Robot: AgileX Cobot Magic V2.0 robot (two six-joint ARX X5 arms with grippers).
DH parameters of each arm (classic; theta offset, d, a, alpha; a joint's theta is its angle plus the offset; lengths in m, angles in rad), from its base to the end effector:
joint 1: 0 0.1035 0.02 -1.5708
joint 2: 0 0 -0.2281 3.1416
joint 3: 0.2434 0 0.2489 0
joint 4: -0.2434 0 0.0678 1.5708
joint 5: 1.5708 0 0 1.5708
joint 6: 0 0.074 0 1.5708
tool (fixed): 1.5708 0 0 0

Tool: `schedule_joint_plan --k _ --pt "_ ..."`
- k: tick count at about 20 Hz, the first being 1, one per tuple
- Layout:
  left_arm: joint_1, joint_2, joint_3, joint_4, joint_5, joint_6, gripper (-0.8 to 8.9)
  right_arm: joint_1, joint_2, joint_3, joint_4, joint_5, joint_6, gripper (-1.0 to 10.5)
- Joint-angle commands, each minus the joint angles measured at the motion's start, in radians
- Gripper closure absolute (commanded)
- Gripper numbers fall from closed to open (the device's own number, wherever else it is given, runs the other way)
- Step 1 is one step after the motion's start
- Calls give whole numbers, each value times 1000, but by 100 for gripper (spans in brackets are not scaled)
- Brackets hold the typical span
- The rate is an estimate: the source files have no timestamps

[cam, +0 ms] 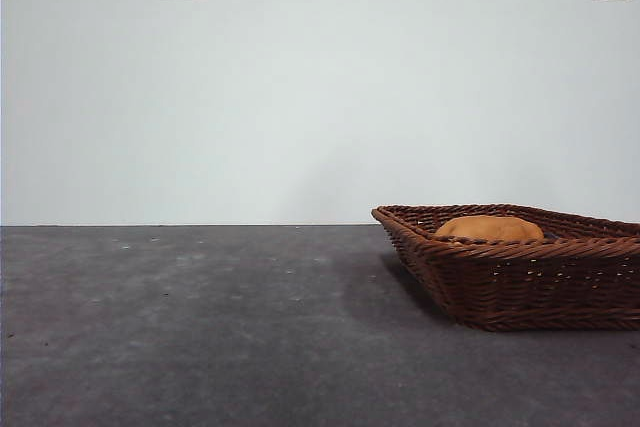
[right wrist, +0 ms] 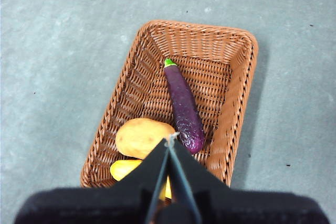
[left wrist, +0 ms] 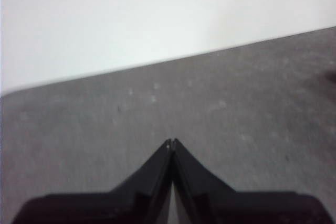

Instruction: Help me put the vegetables on the table into the basket

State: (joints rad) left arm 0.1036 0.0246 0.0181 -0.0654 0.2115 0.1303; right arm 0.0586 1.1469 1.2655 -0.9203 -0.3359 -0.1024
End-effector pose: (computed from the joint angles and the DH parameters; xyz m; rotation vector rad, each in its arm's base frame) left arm 0.1744 0.0025 0.1575 0.1188 0.0639 -0.1123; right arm 0.2528 0.0393 0.3006 0.0158 0.7784 0.4132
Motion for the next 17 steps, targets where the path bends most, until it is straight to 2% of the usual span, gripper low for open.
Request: schedule_joint_plan --k 1,4,7,17 --pt "3 -21 -11 -43 -16 -22 817 0 2 3 6 4 -7 946" --pt "0 -21 -10 -97 -37 -26 817 0 2 3 6 8 -7 946" --pt "-2 -21 -10 -90 0 -45 817 0 2 3 8 26 -7 946" --pt "-2 -2 -10 -90 -2 -45 817 0 2 3 7 33 -7 946"
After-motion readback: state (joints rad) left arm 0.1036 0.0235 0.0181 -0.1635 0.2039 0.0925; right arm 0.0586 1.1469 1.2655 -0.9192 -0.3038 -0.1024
